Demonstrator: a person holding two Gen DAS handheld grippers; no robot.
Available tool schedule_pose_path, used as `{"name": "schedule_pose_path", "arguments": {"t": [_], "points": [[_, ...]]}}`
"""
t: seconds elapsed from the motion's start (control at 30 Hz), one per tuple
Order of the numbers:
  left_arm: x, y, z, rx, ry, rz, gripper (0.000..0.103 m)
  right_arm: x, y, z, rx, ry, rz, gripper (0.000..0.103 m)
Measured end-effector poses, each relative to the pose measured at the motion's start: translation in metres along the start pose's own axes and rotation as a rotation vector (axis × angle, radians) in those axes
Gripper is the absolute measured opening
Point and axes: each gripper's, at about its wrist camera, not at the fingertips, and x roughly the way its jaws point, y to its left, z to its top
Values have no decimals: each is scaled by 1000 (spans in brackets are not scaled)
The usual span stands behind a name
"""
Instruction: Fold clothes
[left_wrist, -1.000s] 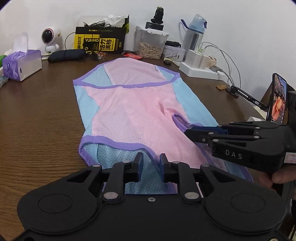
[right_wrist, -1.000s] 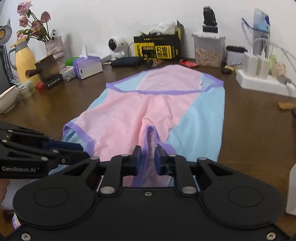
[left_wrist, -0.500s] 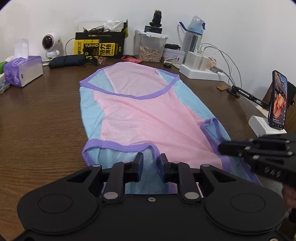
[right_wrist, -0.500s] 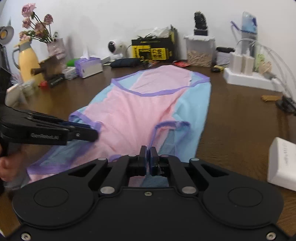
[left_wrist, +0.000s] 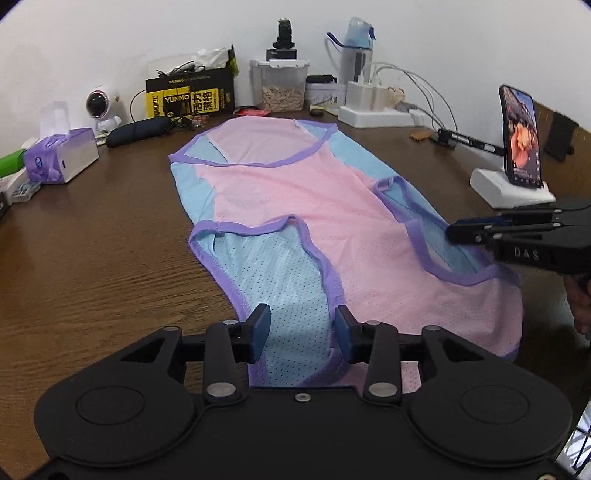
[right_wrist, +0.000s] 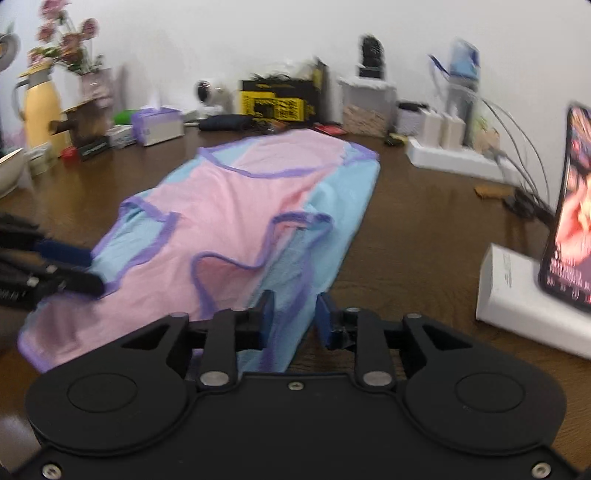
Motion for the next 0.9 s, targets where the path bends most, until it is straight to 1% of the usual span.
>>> {"name": "schedule_pose_path", "arguments": {"t": [0.03,0.1,0.13,0.17,0.2,0.23,0.27,0.3,0.33,0.37,0.4,0.43,0.47,0.5,0.53,0.57,0.6,0.63,0.67,0.7,0.73,0.8,0.83,0.87,0.9], "points": [[-1,2,-1,-5,0,-1,38,-1,-4,0,20,-8,-15,5],[-2,3,-3,-2,-3,5,38,-2,-15,-1,55,16,-40,5],[-2,2,-3,1,-3,7,38,-2,-20,-2,72,29,-53,6],[-4,3,-2,-1,-4,5,38,-5,-19,0,67,23,-52,8],[-6,4,-1,-2,-5,3,38,-8,-18,1,59,14,-50,21],[-10,7,1,-9,-15,-1,39,-12,-17,3,51,5,-48,40],[-17,16,5,-30,-45,-2,40,-15,-16,5,44,-3,-45,49],[-19,23,11,-47,-66,19,45,-17,-13,10,17,-30,-48,63],[-18,29,17,-61,-78,60,48,-16,-9,13,-5,-42,-54,64],[-12,35,22,-70,-82,107,48,-10,-4,21,-56,-54,-67,64],[-7,40,28,-79,-85,154,48,-2,-1,27,-80,-50,-69,64],[1,47,34,-91,-82,200,48,6,2,33,-101,-44,-70,62],[11,54,39,-106,-65,228,48,19,5,39,-123,-27,-66,57],[18,57,42,-116,-53,219,47,32,7,45,-145,-8,-61,45],[24,60,45,-126,-41,206,48,37,8,46,-150,2,-60,39],[29,60,46,-129,-30,181,48,45,9,49,-149,16,-55,38],[34,60,47,-121,-17,155,48,53,9,51,-146,30,-49,33],[38,58,47,-110,-8,140,48,58,8,51,-140,41,-48,24],[40,59,47,-106,-1,143,47,62,7,50,-133,51,-47,14],[46,58,45,-99,5,154,44,62,4,49,-111,46,-43,4],[47,58,44,-95,-10,158,27,62,0,47,-87,39,-38,4],[47,60,45,-101,-20,139,13,61,-9,46,-32,28,-27,4],[48,59,46,-105,-18,140,10,61,-12,46,-18,26,-28,4],[49,57,47,-100,-19,154,9,59,-23,46,23,20,-56,4],[51,54,47,-79,-26,189,8,59,-31,45,43,17,-89,4]]}}
